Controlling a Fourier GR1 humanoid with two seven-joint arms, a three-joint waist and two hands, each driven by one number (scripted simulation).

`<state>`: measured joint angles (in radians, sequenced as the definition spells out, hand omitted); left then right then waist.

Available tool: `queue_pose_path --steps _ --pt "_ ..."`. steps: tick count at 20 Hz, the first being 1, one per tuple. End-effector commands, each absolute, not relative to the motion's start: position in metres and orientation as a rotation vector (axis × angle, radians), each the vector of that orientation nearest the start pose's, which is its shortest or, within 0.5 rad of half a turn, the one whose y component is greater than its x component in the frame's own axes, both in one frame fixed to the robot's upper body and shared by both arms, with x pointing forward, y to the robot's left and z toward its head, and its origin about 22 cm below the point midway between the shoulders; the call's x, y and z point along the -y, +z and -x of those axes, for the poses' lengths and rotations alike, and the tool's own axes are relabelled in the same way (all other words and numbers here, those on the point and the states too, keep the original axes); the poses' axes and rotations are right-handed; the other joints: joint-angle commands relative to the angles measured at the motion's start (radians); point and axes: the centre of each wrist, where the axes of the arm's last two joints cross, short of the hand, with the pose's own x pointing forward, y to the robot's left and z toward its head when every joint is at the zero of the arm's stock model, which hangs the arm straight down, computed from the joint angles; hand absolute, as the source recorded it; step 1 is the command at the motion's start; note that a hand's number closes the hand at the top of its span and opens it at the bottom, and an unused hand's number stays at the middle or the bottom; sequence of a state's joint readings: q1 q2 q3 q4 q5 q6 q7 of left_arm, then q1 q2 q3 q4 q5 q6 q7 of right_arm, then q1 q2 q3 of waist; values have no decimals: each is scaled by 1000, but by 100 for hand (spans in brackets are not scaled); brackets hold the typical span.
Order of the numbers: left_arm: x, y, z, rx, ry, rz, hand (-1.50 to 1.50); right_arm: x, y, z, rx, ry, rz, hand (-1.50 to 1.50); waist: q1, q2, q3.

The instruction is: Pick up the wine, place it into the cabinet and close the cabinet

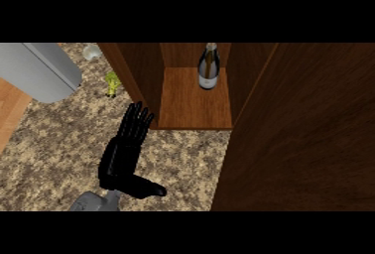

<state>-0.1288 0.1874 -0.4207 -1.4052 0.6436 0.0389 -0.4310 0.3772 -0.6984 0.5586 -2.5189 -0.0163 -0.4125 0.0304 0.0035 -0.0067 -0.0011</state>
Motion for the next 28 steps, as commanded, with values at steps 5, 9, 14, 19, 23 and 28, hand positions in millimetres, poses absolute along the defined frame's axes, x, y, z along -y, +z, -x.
queue_pose_path --steps 5,9,14,19,23,28 --pt "-230 -15 -233 1804 141 495 -150 201 169 -63 1754 560 -433 -150 7 -1 1" --pt "-249 -8 -233 1831 144 483 -150 197 177 -59 1775 659 -532 150 4 2 0" --pt "-296 11 -232 1835 154 432 -150 195 182 -54 1783 649 -550 150 -3 2 0" --pt "-320 18 -221 1830 138 450 -150 187 182 -63 1813 657 -566 150 18 6 -1" --pt "-332 8 -222 1857 130 416 -150 185 189 -54 1818 649 -598 150 2 4 -3" --pt "-359 28 -223 1848 117 410 -150 177 181 -61 1779 673 -624 150 16 6 -4"
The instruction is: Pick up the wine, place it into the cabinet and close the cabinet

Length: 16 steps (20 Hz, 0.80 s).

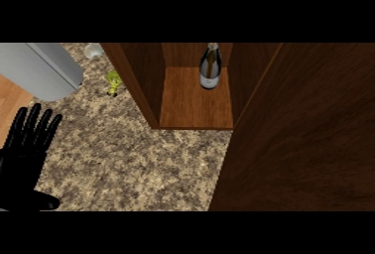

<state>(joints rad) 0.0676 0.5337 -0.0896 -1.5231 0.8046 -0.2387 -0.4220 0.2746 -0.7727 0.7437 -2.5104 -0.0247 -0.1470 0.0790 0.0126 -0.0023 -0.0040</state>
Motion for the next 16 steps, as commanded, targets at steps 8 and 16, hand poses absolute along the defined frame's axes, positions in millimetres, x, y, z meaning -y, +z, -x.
queue_pose_path --steps 8,16 --pt "-364 37 -230 1847 113 444 -150 163 173 -85 1811 665 -662 150 34 8 -2" --pt "-370 39 -238 1844 83 463 -150 138 176 -118 1808 693 -640 150 63 11 -5"
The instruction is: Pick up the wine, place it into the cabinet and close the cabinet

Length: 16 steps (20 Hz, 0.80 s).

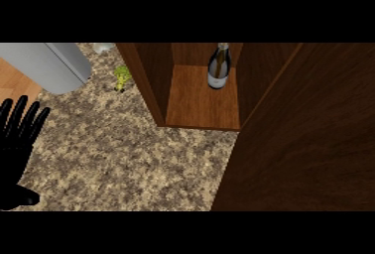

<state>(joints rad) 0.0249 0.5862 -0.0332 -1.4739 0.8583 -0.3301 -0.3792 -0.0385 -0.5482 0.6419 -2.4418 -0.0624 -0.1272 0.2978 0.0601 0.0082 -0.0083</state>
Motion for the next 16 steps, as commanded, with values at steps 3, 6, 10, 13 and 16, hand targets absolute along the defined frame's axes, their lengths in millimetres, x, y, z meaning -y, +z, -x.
queue_pose_path --steps 3,6,10,13,16 --pt "-375 34 -237 1832 88 439 -150 119 187 -134 1808 743 -638 150 4 -1 0" --pt "-380 40 -235 1833 99 446 -150 77 196 -159 1820 713 -626 150 6 -5 1" --pt "-383 34 -232 1848 108 444 -150 29 221 -186 1828 696 -599 150 -10 -7 4" --pt "-384 29 -238 1830 125 431 -150 9 242 -214 1826 665 -565 150 -22 -4 5" --pt "-400 26 -233 1833 146 409 -150 -1 255 -231 1783 669 -577 150 -36 -6 7"
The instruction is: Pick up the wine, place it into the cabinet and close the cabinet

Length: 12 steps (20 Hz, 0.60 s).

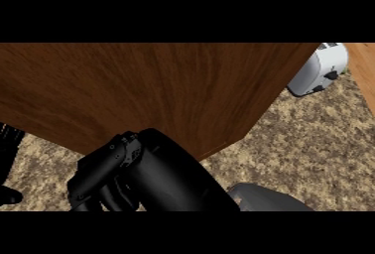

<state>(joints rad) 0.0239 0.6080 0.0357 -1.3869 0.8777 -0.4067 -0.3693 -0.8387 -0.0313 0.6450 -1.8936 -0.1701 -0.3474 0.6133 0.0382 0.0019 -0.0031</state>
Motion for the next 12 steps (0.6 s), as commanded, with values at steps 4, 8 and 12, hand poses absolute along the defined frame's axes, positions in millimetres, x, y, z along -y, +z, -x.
queue_pose_path --steps 4,8,12 --pt "-407 26 -235 1847 126 406 -150 -7 239 -261 1768 594 -581 150 -21 1 2" --pt "-398 26 -234 1840 139 384 -150 4 240 -288 1717 543 -601 150 -24 -1 3" --pt "-401 28 -233 1844 135 386 -150 10 211 -302 1688 469 -580 150 -28 -1 3"
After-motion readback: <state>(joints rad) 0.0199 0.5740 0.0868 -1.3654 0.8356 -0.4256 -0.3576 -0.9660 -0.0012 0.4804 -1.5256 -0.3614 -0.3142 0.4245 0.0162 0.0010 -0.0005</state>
